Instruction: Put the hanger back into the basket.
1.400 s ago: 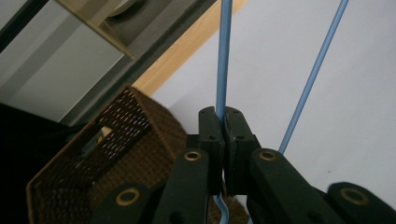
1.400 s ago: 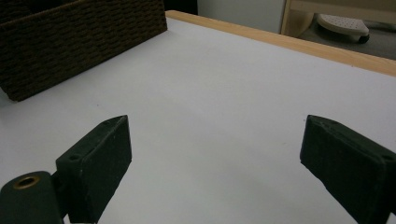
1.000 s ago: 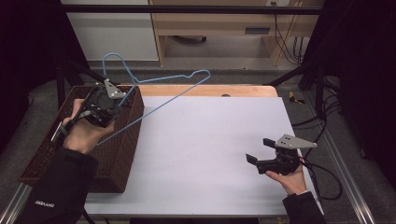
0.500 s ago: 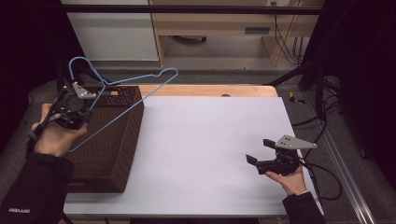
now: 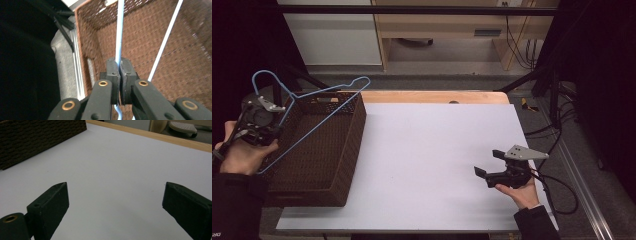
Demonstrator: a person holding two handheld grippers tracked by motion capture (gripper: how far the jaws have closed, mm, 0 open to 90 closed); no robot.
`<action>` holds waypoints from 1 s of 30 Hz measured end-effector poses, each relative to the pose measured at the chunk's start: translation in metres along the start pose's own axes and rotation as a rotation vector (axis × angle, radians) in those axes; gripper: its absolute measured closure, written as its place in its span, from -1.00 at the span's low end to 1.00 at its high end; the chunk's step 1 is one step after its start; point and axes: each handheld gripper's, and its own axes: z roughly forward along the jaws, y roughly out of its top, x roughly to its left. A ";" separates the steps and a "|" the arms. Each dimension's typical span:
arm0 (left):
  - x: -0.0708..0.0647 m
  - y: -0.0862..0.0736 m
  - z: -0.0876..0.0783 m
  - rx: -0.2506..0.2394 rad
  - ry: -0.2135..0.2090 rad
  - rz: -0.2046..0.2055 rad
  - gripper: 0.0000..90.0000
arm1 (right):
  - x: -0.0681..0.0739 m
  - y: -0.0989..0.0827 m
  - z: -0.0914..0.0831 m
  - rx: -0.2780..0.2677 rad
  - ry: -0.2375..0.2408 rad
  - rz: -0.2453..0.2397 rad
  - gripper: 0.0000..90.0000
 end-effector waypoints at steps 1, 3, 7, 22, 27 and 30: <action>0.003 -0.004 0.001 0.005 0.002 -0.008 0.95 | 0.000 0.000 0.000 0.001 -0.001 -0.001 -0.83; 0.006 -0.011 0.004 0.013 0.004 -0.022 0.95 | 0.001 0.000 0.000 0.001 -0.001 0.000 -0.83; 0.010 -0.021 0.012 0.033 0.014 -0.036 0.95 | 0.001 0.000 0.001 -0.004 -0.002 -0.001 -0.84; -0.001 -0.035 0.059 0.128 0.038 -0.032 0.94 | 0.001 0.000 0.001 -0.002 -0.004 -0.004 -0.85; -0.013 -0.039 0.080 0.144 0.015 -0.037 0.94 | 0.002 0.000 0.002 0.002 -0.007 0.001 -0.85; -0.017 -0.040 0.085 0.149 0.006 -0.033 0.94 | 0.002 0.000 0.002 0.001 -0.008 0.002 -0.85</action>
